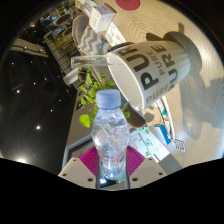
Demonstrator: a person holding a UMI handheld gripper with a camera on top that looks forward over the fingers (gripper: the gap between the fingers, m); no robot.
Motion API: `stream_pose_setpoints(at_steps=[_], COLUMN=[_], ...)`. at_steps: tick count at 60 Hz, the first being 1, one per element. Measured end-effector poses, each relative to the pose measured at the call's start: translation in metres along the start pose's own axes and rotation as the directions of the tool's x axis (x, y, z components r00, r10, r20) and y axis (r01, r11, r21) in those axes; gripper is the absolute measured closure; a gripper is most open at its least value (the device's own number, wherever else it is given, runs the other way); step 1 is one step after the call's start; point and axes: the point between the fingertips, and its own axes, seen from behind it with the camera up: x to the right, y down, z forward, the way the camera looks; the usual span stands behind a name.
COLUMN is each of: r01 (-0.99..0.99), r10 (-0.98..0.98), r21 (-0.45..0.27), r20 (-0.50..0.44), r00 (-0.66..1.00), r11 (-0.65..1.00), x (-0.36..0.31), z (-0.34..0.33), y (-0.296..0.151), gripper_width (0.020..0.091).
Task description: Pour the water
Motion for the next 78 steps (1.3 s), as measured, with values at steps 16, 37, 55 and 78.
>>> stream_pose_setpoints(at_steps=[16,37,55,78], r01=[0.328,0.96,0.919,0.877], r10=[-0.332,-0.957,-0.842,-0.799], r21=[-0.084,0.006,-0.204,-0.384], r20=[-0.043,-0.084,-0.37,-0.407], r00=[0.942,0.278,-0.392,-0.442], r11=[0.941,0.279,-0.338,-0.289], x=[-0.048,-0.216,-0.165,-0.047], z=[-0.011,-0.055,-0.098,-0.128], y=[0.03,-0.023,-0.217,-0.327], gripper_width=[0.078,0.0777,0.0778,0.0773])
